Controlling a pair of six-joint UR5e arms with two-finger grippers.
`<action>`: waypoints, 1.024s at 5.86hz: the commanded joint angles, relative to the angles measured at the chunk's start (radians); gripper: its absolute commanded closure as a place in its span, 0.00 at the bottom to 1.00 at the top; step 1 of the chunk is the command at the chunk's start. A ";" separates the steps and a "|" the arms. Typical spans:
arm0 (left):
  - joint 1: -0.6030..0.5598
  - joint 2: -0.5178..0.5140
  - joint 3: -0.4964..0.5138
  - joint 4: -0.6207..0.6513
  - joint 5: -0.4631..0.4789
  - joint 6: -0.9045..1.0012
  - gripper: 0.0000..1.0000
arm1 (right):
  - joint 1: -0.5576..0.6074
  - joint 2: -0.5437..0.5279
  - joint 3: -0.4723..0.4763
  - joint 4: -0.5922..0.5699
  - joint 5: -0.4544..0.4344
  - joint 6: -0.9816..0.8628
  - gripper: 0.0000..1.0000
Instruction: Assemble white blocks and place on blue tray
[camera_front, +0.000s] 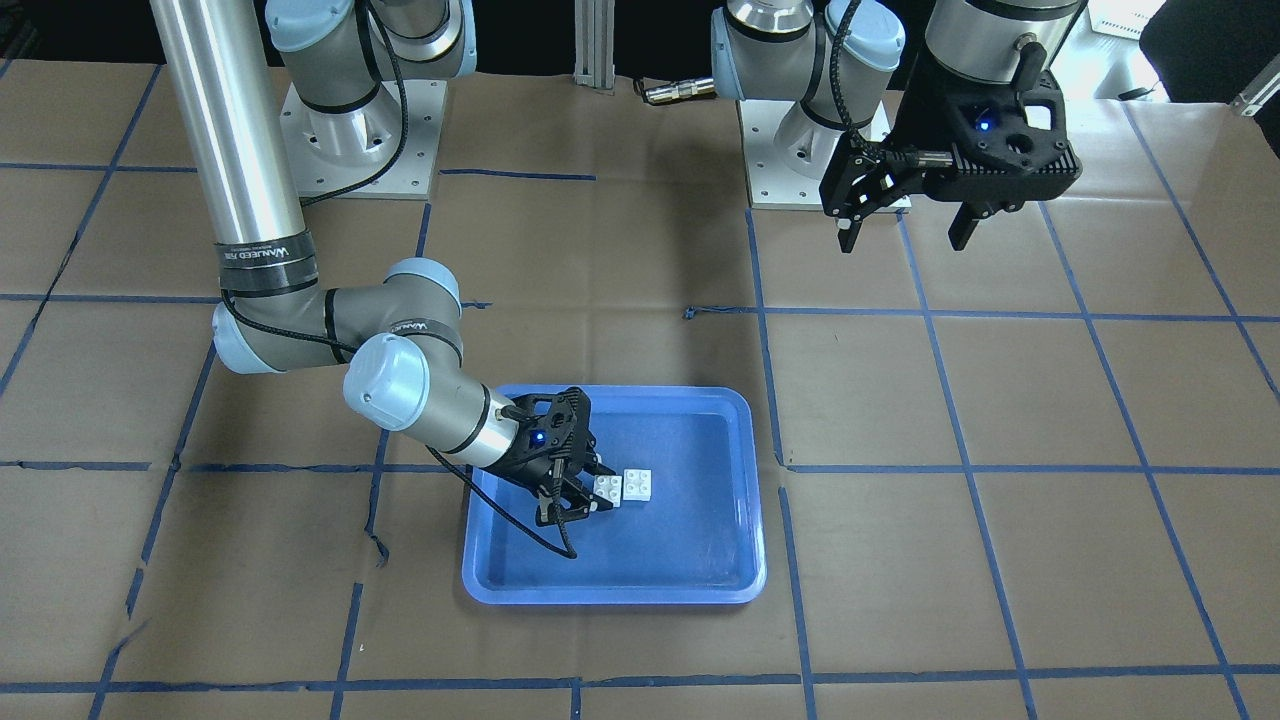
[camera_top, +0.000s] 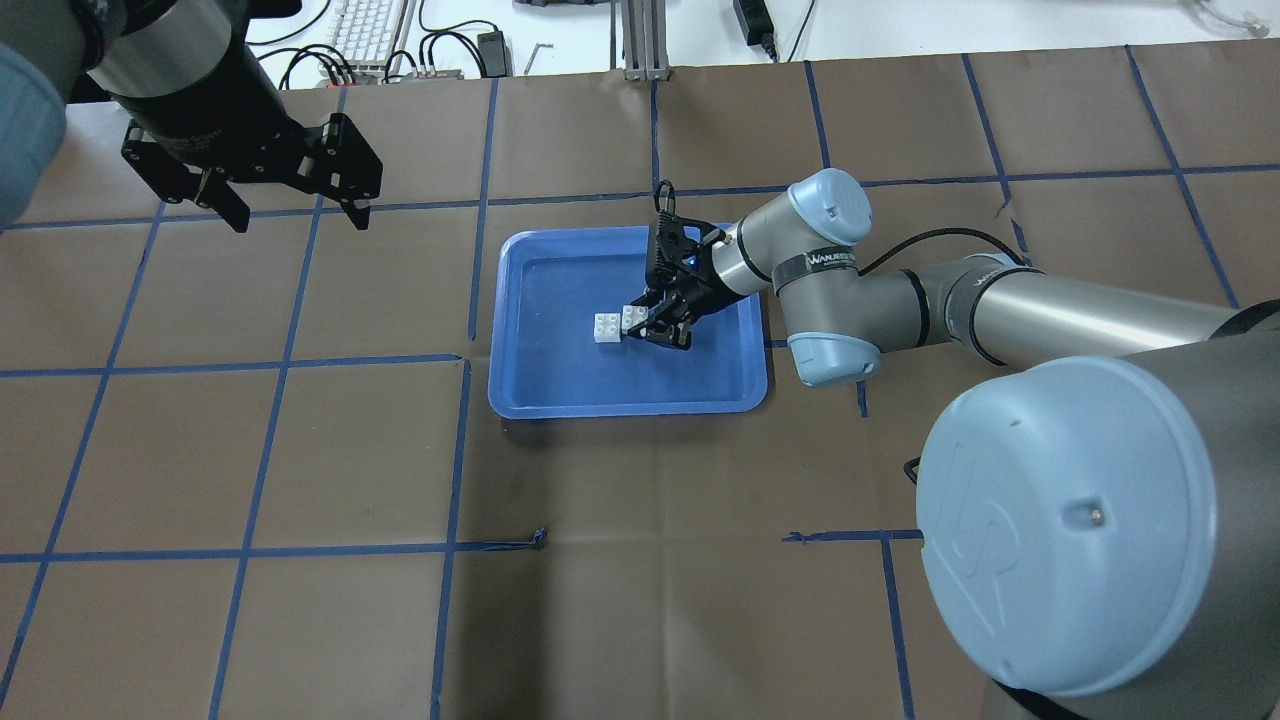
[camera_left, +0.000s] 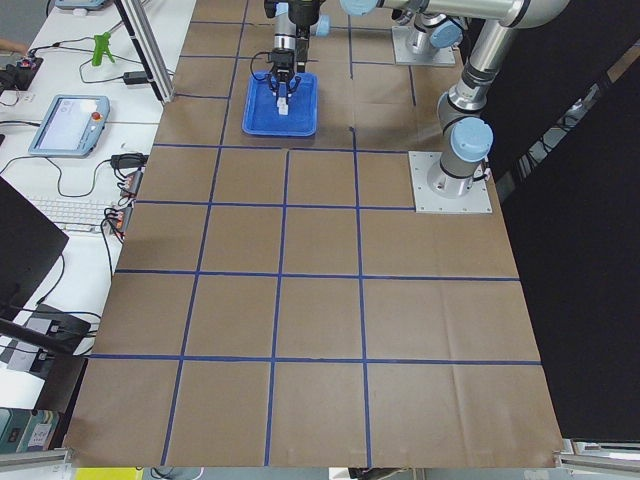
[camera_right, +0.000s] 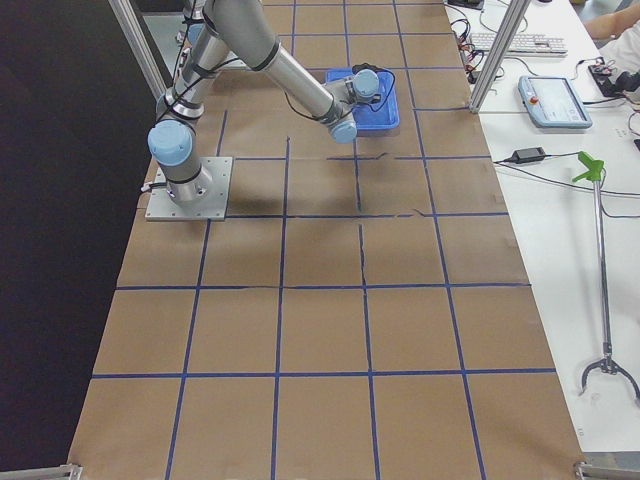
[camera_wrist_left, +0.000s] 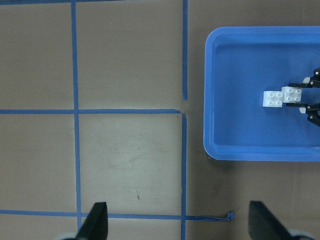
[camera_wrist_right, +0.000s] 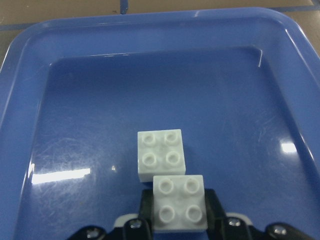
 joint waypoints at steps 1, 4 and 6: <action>-0.001 0.002 0.000 0.000 0.000 0.000 0.00 | 0.001 0.000 0.000 0.000 0.001 0.000 0.63; -0.001 0.003 0.000 -0.001 0.001 0.000 0.00 | 0.014 0.000 0.000 -0.005 0.001 0.000 0.62; -0.001 0.005 -0.003 -0.001 0.000 0.000 0.00 | 0.014 0.000 0.000 -0.005 0.001 0.000 0.60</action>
